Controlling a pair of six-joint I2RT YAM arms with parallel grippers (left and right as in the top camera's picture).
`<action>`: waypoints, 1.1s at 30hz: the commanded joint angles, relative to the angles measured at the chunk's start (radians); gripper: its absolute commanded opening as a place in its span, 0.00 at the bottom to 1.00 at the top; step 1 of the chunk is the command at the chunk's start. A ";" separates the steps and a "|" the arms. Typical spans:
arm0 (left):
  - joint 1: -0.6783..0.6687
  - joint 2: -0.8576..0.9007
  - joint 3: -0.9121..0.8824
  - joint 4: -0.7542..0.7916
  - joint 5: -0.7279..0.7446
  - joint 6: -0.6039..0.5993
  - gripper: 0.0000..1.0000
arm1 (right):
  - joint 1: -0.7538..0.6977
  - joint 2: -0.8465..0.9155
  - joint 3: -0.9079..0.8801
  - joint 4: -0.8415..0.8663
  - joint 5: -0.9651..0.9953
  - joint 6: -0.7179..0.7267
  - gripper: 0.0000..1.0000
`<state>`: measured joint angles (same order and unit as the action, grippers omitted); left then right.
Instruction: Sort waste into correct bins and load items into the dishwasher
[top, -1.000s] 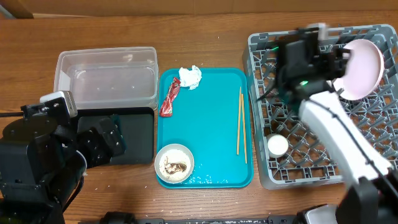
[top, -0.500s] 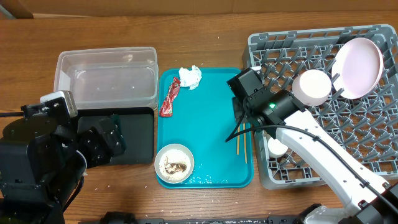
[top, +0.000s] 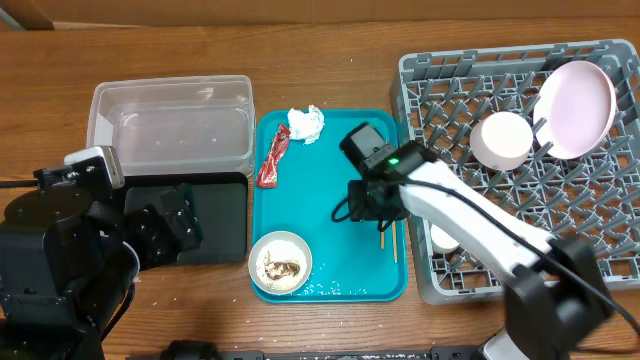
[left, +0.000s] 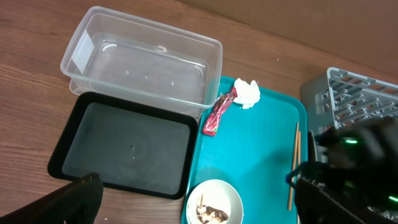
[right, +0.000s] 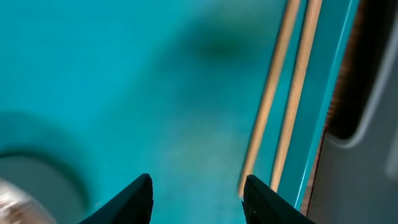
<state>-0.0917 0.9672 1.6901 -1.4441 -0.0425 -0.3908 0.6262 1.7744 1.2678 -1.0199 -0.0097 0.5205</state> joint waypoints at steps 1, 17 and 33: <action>-0.001 0.000 0.007 0.003 -0.017 -0.013 1.00 | -0.001 0.065 -0.005 0.005 0.098 0.037 0.50; -0.001 0.000 0.007 0.003 -0.017 -0.013 1.00 | -0.079 0.184 -0.005 0.092 0.064 0.024 0.50; -0.001 0.000 0.007 0.003 -0.017 -0.013 1.00 | -0.075 0.162 0.040 0.040 0.016 -0.057 0.04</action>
<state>-0.0917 0.9672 1.6901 -1.4441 -0.0425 -0.3908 0.5499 1.9514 1.2713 -0.9619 0.0074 0.4709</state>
